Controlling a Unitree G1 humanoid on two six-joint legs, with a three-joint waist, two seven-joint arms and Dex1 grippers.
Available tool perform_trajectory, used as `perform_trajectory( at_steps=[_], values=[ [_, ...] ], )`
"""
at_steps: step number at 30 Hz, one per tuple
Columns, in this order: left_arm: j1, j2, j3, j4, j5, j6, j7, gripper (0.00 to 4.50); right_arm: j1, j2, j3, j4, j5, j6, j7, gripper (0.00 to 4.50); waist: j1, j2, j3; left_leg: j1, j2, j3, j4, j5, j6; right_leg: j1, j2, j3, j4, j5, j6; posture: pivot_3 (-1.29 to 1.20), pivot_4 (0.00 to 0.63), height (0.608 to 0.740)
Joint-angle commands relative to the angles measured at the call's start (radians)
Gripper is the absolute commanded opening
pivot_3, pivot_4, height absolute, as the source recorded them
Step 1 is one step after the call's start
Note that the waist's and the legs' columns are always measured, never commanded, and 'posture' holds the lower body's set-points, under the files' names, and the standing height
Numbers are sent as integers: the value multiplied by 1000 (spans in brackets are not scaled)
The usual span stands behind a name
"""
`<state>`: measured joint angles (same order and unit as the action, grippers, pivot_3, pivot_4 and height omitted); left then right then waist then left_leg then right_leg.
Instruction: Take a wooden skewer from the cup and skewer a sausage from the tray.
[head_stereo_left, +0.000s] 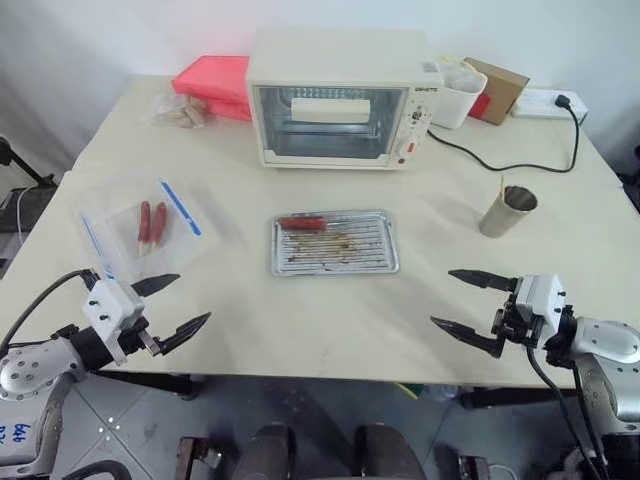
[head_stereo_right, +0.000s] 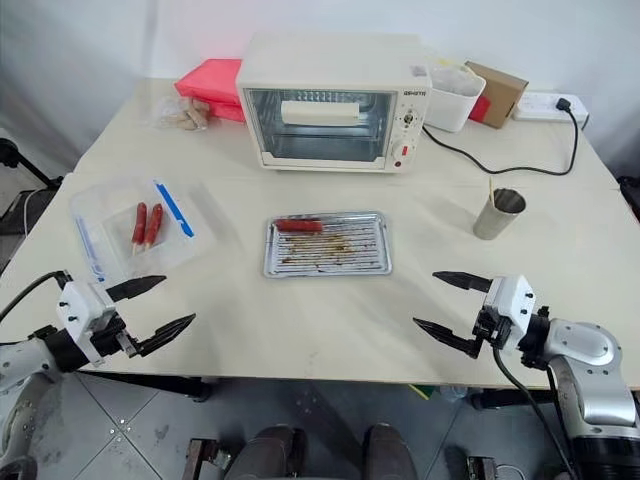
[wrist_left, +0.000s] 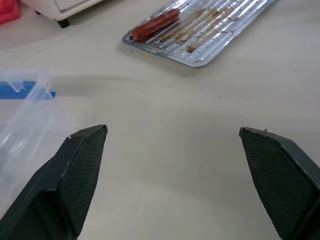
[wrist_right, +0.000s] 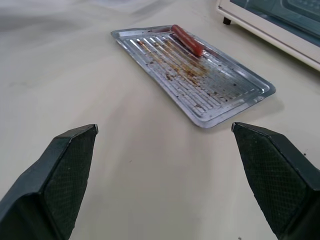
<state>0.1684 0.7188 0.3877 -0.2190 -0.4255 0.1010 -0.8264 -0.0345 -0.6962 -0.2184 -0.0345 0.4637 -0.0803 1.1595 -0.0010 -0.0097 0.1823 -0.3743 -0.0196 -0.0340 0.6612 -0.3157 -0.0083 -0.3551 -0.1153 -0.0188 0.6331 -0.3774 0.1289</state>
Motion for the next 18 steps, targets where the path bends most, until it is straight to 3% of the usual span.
perform_trajectory(
  at_steps=[1,4,8,14,18],
  values=[
    [-3,6,14,-20,-28,10,-19,4486,-10,4,-27,-34,24,2,-22,4500,-1,0,0,0,0,0,0,0,0,0,0,0,0,0,0,0,150,740],
    [-14,3,6,-43,-72,33,-53,4486,-19,-10,-50,-43,37,19,-46,4500,-1,0,0,0,0,0,0,0,0,0,0,0,0,0,0,0,150,740],
    [-133,-22,-3,-86,-234,118,-76,4486,-18,-69,-146,12,36,15,-58,4500,4,0,0,0,0,0,0,0,0,0,0,0,0,0,0,0,150,740],
    [-234,-11,-131,-126,-233,162,-160,4486,-29,-224,-236,208,1,-28,36,4500,1,1,0,0,-1,-1,0,0,1,3,1,-1,-3,0,0,0,150,740],
    [-304,-62,-203,-120,-281,222,-160,4486,-155,-332,-211,367,-25,-46,109,4500,-8,2,1,1,-1,2,1,0,2,3,2,-4,-3,1,1,0,150,740]
  ],
)
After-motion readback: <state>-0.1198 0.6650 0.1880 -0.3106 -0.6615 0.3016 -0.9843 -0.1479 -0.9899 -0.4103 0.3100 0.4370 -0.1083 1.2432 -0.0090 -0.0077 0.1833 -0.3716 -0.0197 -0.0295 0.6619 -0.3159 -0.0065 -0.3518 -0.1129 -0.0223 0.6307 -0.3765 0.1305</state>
